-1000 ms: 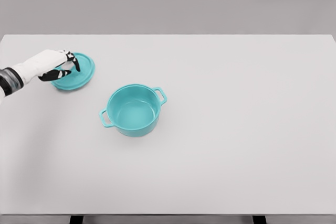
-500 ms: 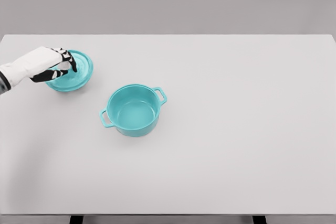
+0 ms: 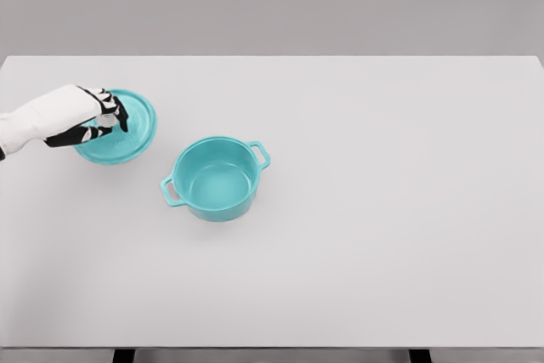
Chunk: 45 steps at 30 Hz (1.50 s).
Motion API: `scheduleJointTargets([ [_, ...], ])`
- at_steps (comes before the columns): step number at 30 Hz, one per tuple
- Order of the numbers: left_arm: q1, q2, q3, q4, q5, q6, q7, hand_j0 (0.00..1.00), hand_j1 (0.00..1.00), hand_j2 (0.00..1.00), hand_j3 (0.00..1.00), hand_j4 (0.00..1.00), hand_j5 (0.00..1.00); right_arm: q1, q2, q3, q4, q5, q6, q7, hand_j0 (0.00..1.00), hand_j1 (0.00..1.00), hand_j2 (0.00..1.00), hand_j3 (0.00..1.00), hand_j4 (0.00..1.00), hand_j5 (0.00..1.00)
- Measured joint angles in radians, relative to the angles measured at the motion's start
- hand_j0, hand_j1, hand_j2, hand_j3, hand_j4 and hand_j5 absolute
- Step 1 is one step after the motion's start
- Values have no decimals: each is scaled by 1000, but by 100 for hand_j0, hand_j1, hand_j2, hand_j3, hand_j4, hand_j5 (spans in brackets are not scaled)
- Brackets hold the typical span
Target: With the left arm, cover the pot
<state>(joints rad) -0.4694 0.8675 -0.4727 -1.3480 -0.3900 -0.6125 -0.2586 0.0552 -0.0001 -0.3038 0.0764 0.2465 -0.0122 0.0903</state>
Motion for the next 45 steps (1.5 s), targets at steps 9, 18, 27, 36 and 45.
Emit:
scheduleJointTargets([
  [9,23,23,-1,-121,10,0,3,45,45,45,45,45,45,0,0,0,0,0,0,0,100,100,100,100,100,100],
  [18,35,24,-39,-225,8,0,9,44,44,44,44,44,44,0,0,0,0,0,0,0,100,100,100,100,100,100],
  [27,34,20,-78,-289,-1,0,11,44,44,44,44,44,44,0,0,0,0,0,0,0,100,100,100,100,100,100],
  [36,28,-3,-114,-350,-12,0,11,44,44,44,44,44,44,0,0,0,0,0,0,0,100,100,100,100,100,100],
  [45,21,-52,-123,-359,-42,0,10,44,44,44,44,44,44,0,0,0,0,0,0,0,100,100,100,100,100,100],
])
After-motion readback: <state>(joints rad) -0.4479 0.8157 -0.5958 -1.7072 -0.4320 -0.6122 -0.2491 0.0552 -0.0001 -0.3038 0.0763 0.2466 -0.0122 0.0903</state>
